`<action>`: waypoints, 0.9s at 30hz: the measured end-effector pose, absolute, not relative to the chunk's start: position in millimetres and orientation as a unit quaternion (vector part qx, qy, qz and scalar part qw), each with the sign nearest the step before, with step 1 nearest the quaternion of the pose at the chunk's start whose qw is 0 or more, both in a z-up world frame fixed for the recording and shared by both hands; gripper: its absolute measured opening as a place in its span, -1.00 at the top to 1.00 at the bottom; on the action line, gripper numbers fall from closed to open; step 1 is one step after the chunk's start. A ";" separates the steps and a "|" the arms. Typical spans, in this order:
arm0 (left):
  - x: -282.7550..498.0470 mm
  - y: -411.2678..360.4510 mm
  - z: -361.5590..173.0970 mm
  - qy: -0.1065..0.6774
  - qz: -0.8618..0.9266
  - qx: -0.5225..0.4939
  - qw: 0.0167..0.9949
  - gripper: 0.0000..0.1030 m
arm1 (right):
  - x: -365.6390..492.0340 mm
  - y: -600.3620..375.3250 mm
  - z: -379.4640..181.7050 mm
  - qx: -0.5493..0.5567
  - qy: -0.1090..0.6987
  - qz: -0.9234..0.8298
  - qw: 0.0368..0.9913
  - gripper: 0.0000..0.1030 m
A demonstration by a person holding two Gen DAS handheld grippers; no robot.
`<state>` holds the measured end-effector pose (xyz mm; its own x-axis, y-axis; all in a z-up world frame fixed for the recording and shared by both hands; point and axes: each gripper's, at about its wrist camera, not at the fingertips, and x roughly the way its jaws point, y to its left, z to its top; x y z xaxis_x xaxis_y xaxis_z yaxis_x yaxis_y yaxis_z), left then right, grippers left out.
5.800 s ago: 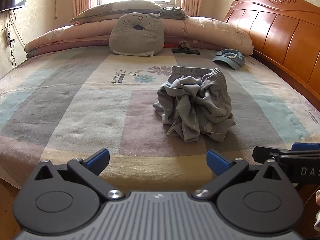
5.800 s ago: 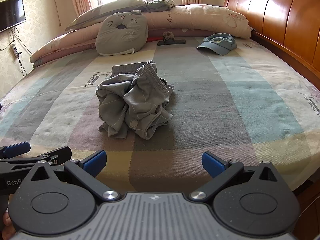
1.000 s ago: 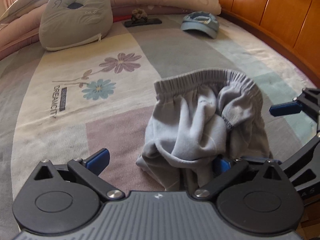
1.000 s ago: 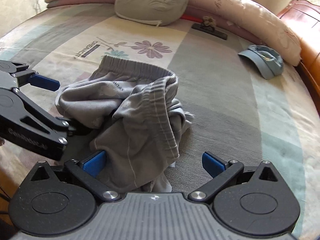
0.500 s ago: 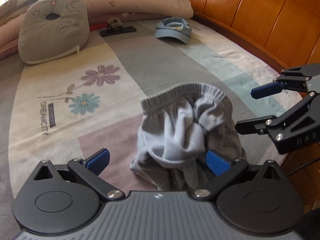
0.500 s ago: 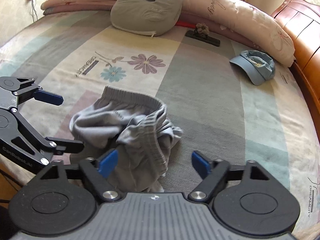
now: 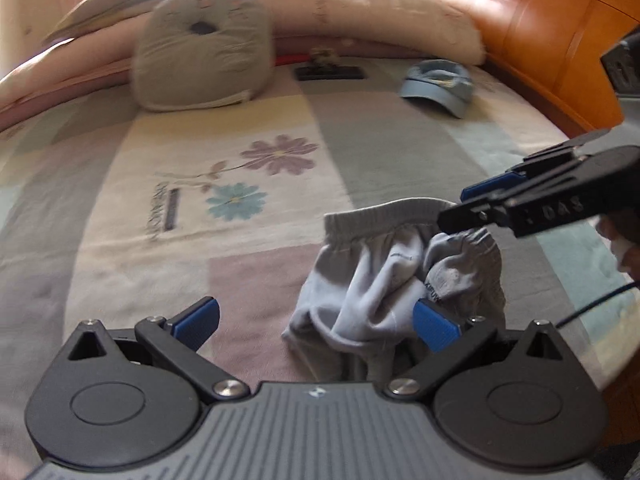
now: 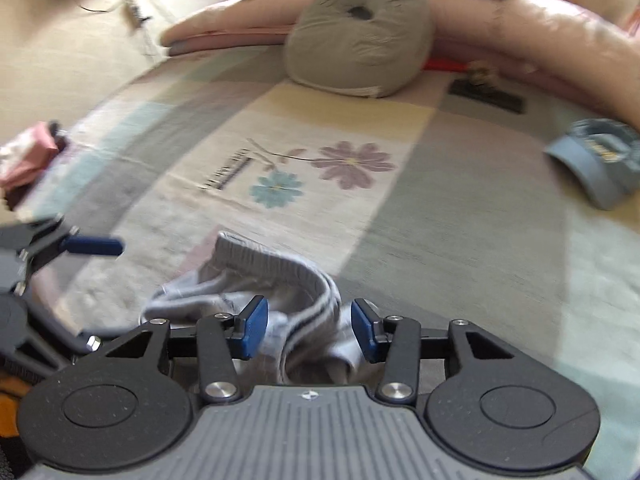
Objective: Fold clothes
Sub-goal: 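Move the right tool to the grey garment's elastic waistband and close on it, then lift the waistband with the right tool and pull it away to spread the garment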
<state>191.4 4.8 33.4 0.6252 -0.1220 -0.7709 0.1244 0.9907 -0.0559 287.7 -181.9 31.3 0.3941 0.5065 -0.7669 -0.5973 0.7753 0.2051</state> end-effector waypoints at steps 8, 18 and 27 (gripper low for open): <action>171.8 -17.5 35.0 0.431 -0.011 -0.025 0.902 -0.99 | 323.2 -179.9 4.8 -0.059 0.471 0.400 0.784 0.01; 171.8 -39.2 44.1 0.423 0.005 -0.015 0.906 -0.99 | 314.5 -197.8 20.8 -0.085 0.424 0.418 0.799 0.73; 208.9 -54.0 43.9 0.410 -0.055 0.009 0.910 -0.99 | 349.2 -268.7 35.3 -0.054 0.414 0.286 0.863 0.73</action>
